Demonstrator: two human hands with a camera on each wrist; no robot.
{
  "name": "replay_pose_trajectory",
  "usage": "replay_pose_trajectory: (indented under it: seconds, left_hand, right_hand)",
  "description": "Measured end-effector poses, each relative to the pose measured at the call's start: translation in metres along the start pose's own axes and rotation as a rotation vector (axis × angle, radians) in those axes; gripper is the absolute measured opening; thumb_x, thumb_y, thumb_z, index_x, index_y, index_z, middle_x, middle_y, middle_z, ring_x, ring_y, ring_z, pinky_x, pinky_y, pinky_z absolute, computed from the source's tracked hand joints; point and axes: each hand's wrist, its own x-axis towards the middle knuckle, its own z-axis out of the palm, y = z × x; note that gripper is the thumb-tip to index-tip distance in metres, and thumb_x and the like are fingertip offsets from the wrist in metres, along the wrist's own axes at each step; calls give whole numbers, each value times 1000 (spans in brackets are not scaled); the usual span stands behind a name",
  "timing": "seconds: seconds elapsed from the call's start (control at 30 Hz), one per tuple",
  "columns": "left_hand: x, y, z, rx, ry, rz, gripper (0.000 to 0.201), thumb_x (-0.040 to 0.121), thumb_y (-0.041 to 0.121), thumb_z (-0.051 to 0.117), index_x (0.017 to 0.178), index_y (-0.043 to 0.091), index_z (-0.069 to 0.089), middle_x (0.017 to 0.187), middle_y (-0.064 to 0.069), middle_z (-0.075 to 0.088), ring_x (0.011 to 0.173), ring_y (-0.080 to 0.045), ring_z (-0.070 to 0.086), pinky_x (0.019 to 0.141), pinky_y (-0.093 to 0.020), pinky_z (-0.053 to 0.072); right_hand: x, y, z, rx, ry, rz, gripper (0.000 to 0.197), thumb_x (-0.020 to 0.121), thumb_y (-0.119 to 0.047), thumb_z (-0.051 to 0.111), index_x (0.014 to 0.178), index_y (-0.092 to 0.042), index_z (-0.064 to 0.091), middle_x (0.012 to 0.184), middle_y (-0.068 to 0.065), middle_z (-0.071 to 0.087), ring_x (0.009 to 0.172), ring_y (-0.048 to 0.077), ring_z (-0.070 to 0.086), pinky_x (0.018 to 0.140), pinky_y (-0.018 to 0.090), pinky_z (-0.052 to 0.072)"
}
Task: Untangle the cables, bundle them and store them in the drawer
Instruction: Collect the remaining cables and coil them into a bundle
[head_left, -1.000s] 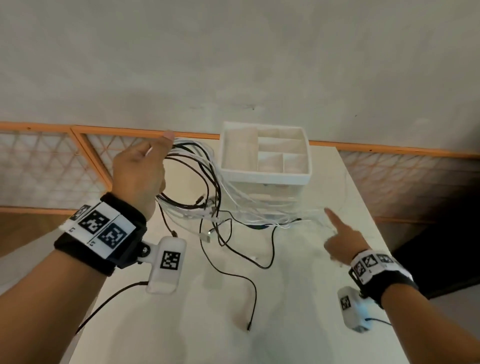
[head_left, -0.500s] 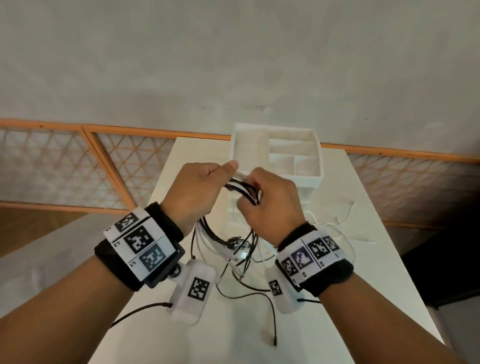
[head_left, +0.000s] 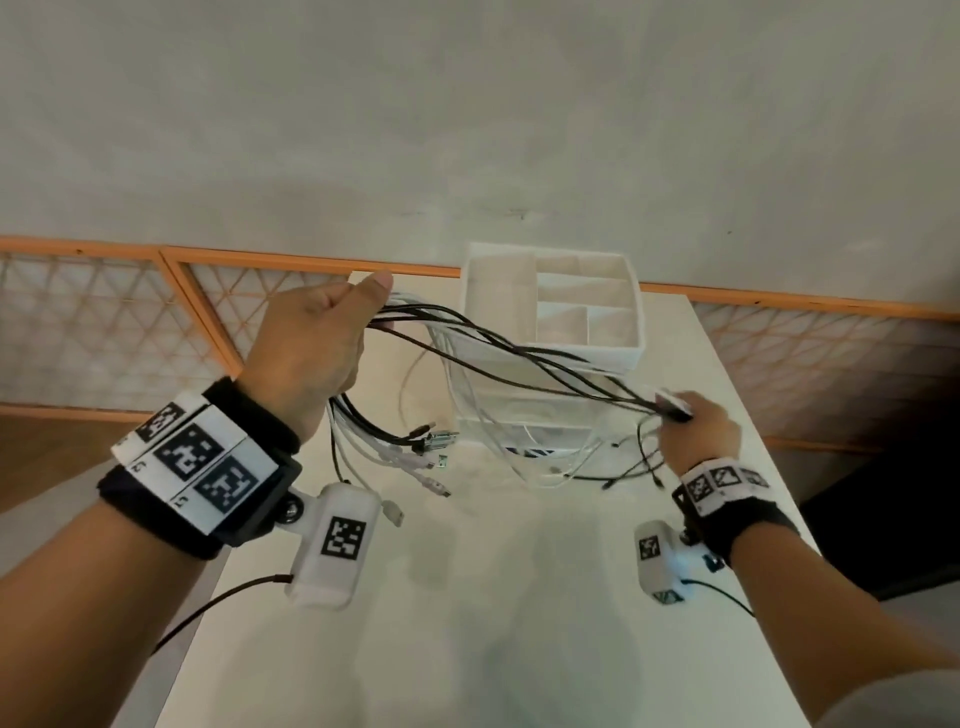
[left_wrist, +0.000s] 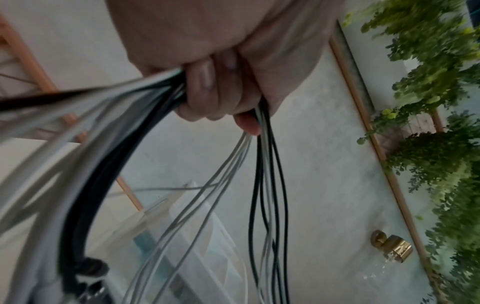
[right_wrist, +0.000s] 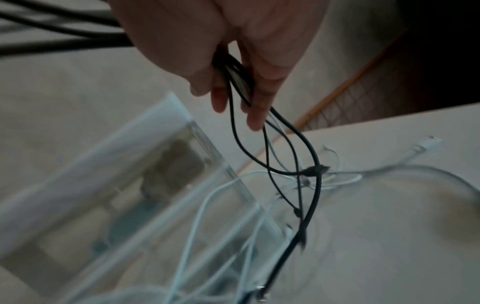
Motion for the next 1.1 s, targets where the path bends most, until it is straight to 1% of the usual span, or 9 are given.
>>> replay_pose_trajectory:
  seconds: [0.13,0.3,0.4,0.53,0.63,0.67,0.73,0.9,1.1]
  left_hand:
    - [-2,-4,4,-4,15,-16,54,91,42,64,53,17,35,39,7,24,34,-13,15,41,-19,17]
    - [-10,-14,16,77,-32,20,55,90,43,63,53,19,32,51,-3,19,40,-15,16,44,-21,18]
    - [-17,-17,25,176,-80,50,58,92,44,61,56,9,33,58,-8,20,43,-15,17,48,-25,19]
    - [-31,-11,48,397,-235,152,59,94,47,55,61,-1,44,47,8,25,41,-8,23,47,-23,22]
    - [-43,-2,62,441,-422,193,58,99,44,47,66,-2,57,41,9,29,41,-7,29,49,-20,24]
    - [-44,1,62,447,-442,211,57,100,42,46,60,2,54,40,9,30,41,-8,29,49,-21,25]
    - [-44,6,57,472,-439,269,56,100,41,46,54,10,37,42,7,26,42,-10,26,50,-22,23]
    - [-34,-3,33,557,-394,288,53,98,42,49,56,12,59,36,5,30,38,-11,29,45,-19,24]
    - [-34,-47,34,641,-458,56,58,95,55,44,59,14,61,37,6,33,35,-9,31,45,-18,28]
  right_hand:
    - [5,7,-10,176,185,-219,23,86,-1,62,105,-11,70,127,15,60,119,36,56,95,34,41]
    - [-20,36,12,-175,-353,-63,81,79,-9,69,150,-25,34,157,15,24,142,35,33,113,39,33]
    - [-45,2,3,-78,-315,-176,82,74,-21,72,147,-32,36,139,12,38,112,29,57,101,40,48]
    - [-92,-86,-34,214,-340,-548,84,71,-28,77,144,-40,39,102,-10,46,76,-2,43,74,21,41]
    - [-113,-120,-34,209,-309,-678,34,73,-37,75,105,-38,64,59,-19,47,57,2,43,60,24,36]
    - [-110,-120,-29,178,-303,-657,9,77,-38,73,81,-36,65,51,-16,46,53,4,44,57,25,36]
    - [-92,-101,-14,26,-364,-556,39,84,-46,69,52,-32,50,49,-12,46,52,7,45,55,27,33]
    - [-40,-16,3,-269,-302,-222,35,89,-51,59,69,-22,62,84,9,69,84,33,62,66,32,43]
    - [6,-12,-22,-237,-89,-106,18,81,-24,55,65,-17,61,72,13,61,63,32,51,62,32,45]
